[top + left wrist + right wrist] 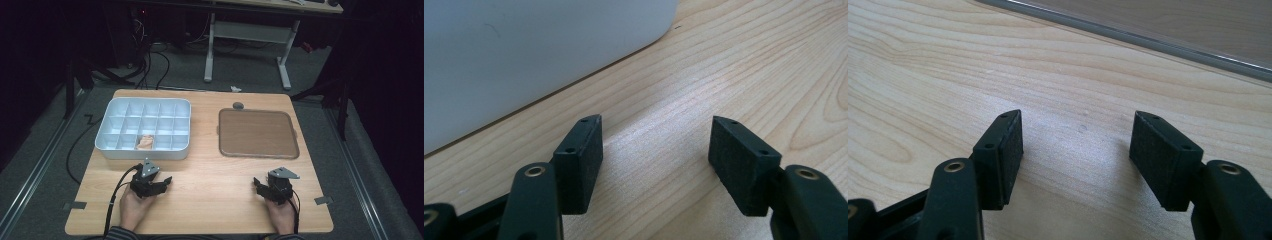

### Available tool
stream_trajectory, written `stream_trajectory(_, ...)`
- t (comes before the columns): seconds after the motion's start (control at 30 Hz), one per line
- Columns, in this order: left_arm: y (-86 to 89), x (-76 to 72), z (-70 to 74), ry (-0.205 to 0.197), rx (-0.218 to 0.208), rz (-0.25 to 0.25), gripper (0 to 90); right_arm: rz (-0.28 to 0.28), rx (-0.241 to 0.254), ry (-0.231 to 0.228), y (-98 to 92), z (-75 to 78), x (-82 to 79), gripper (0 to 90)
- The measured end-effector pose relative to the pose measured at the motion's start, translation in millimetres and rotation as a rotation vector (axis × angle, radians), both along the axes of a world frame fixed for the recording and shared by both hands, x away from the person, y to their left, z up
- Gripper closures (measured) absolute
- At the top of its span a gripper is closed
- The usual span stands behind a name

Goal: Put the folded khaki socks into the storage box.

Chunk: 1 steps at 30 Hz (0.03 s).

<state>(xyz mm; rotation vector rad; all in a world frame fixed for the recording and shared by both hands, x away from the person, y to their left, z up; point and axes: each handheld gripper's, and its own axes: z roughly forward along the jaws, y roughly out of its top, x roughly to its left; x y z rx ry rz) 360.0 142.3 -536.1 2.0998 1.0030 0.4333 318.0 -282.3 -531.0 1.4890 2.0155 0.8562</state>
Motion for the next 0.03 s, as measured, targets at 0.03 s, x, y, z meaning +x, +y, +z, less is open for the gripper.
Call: stream_trajectory(0.03,0.0,0.0,0.0,0.000,0.000,0.000,39.2,0.000,0.000,0.000,0.0,0.0,0.0,38.3)
